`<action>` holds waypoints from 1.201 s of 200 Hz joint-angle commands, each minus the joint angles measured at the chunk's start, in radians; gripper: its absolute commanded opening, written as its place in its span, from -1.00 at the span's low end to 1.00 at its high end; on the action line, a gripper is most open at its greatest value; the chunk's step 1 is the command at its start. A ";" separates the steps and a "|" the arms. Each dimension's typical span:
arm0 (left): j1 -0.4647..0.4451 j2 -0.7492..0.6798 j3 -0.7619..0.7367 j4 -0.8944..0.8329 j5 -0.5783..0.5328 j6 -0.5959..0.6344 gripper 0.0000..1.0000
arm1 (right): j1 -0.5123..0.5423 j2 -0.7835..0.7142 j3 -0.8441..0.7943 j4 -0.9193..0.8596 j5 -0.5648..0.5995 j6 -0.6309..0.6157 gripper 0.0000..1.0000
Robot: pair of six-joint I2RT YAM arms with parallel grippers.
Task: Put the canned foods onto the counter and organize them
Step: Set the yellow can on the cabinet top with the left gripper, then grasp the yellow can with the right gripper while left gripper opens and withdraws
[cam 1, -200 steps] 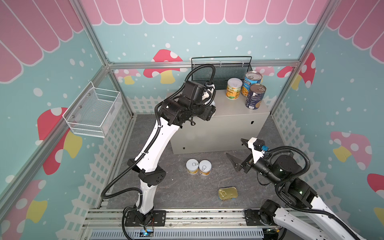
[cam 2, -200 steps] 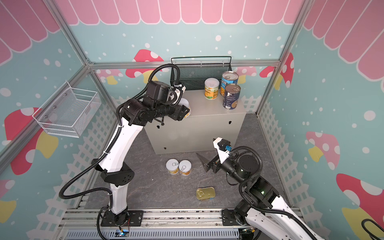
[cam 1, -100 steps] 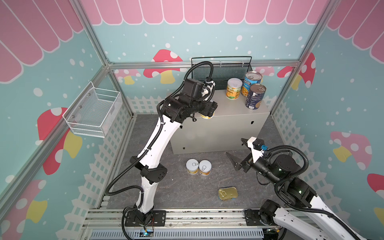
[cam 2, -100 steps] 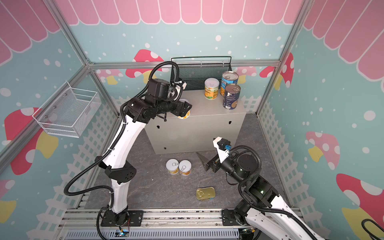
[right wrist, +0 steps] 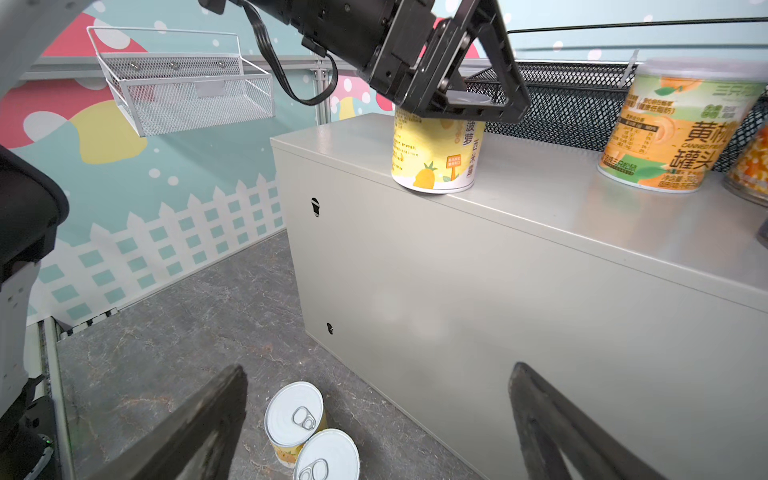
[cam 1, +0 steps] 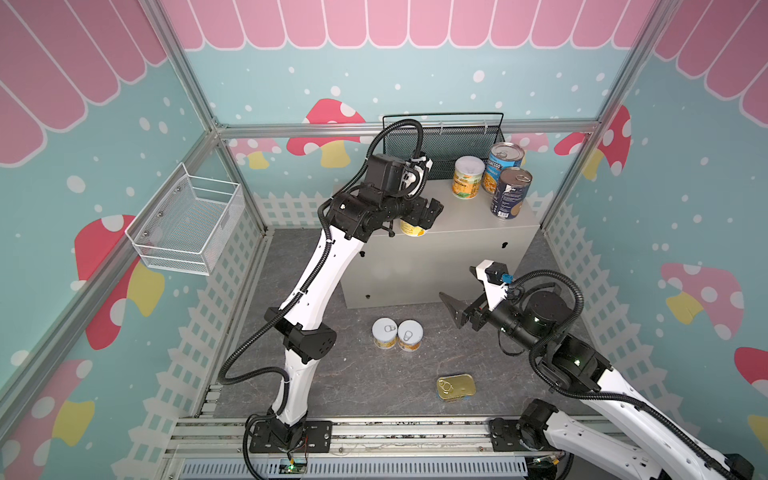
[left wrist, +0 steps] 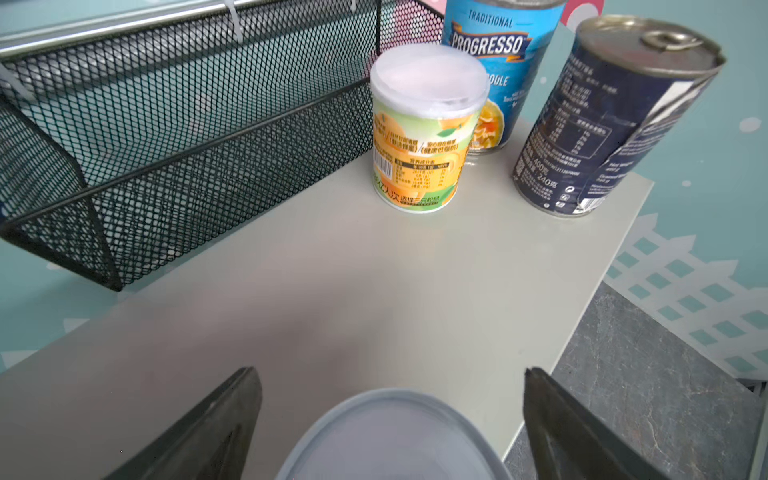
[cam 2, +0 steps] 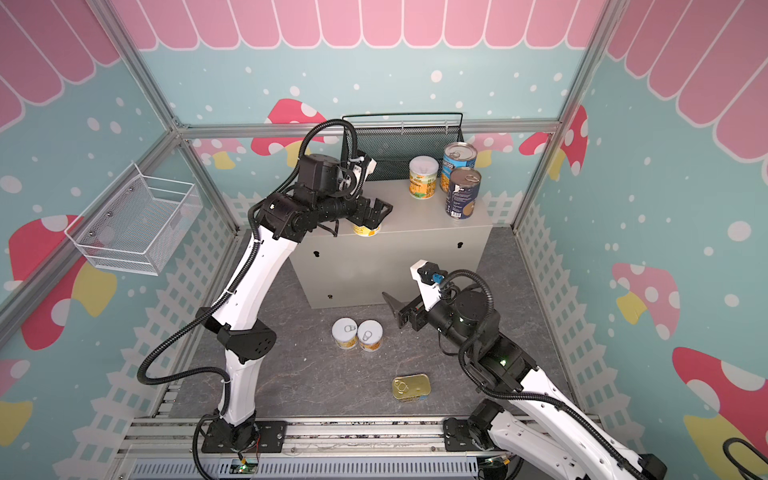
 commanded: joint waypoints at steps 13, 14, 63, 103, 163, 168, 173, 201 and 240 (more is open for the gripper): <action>0.044 -0.155 -0.085 0.073 0.073 -0.010 0.98 | 0.009 0.099 0.090 0.088 0.006 -0.025 0.98; 0.045 -0.160 -0.091 0.075 0.073 -0.010 0.98 | 0.010 0.103 0.093 0.088 0.005 -0.026 0.98; 0.112 -0.462 -0.479 0.161 0.066 -0.015 0.98 | 0.009 0.328 0.281 0.103 0.080 -0.004 0.99; 0.211 -0.707 -0.799 0.248 0.116 -0.069 0.98 | 0.009 0.498 0.437 0.109 0.147 0.006 0.99; 0.315 -0.908 -1.016 0.241 0.135 -0.058 0.99 | 0.009 0.688 0.611 0.101 0.312 0.014 0.97; 0.321 -0.915 -1.024 0.242 0.137 -0.057 0.98 | 0.009 0.701 0.622 0.101 0.321 0.015 0.97; 0.325 -0.920 -1.032 0.241 0.139 -0.057 0.98 | 0.009 0.713 0.630 0.101 0.330 0.017 0.95; 0.333 -0.942 -1.066 0.243 0.129 -0.048 0.98 | 0.009 0.740 0.640 0.121 0.375 0.025 0.86; 0.334 -0.939 -1.090 0.260 0.146 -0.049 0.98 | 0.009 0.728 0.617 0.137 0.471 0.011 0.64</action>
